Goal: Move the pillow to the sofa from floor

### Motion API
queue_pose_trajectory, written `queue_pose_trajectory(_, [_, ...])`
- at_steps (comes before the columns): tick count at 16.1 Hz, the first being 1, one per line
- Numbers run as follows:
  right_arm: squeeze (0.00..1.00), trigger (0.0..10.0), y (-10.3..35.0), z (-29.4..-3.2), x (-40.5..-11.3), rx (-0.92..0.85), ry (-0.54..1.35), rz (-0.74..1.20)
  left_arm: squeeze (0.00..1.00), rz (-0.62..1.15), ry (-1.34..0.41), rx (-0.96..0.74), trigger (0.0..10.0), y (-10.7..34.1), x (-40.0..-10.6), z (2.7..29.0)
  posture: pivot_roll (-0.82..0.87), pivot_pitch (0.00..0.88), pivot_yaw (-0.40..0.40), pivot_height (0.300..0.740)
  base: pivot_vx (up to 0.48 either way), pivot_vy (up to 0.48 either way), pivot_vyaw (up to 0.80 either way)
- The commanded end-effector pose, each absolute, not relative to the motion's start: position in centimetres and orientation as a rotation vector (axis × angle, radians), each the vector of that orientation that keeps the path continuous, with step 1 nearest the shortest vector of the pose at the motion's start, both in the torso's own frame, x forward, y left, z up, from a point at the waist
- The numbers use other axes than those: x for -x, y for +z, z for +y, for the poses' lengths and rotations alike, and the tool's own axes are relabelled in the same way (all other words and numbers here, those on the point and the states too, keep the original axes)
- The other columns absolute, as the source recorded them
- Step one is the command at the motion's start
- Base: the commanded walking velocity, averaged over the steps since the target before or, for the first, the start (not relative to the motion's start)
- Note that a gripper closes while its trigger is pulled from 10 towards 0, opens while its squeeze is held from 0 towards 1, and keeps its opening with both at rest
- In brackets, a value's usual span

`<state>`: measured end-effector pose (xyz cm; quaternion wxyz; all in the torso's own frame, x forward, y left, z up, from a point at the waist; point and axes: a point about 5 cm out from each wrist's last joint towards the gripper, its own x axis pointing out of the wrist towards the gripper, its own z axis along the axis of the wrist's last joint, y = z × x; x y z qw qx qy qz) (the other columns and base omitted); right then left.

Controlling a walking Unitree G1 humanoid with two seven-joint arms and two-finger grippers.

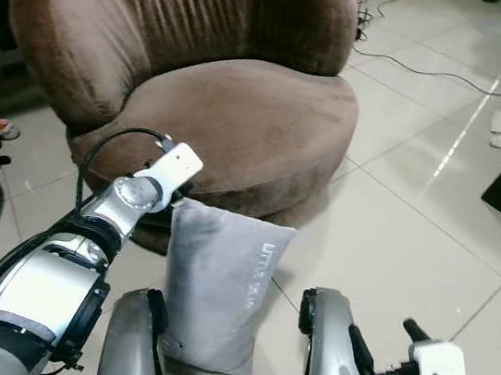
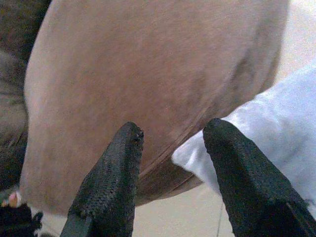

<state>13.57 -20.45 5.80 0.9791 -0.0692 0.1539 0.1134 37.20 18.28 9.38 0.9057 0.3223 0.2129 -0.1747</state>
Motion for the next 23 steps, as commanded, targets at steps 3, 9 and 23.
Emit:
queue_pose_trajectory(3, [0.0, 10.0, 7.0, -21.1, -12.7, 0.142, 0.22, 0.301, 0.0, 0.456, -0.442, -0.758, 10.0, 9.2, -37.2, 17.3, -0.42, 0.094, 0.111, 0.455, 0.0, 0.0, 0.0])
queue_pose_trajectory(9, [0.0, 10.0, 7.5, -23.2, -10.5, 0.18, 0.185, 0.372, 0.0, 0.481, -0.487, -0.774, 10.0, 8.3, -36.8, 15.7, -0.46, 0.155, 0.079, 0.455, 0.0, 0.0, 0.0])
queue_pose_trajectory(23, [0.0, 10.0, 11.2, -24.4, -4.8, 0.215, 0.163, 0.507, 0.0, 0.454, -0.474, -0.856, 10.0, 8.5, -37.2, 13.4, -0.55, 0.31, 0.008, 0.455, 0.0, 0.0, 0.0])
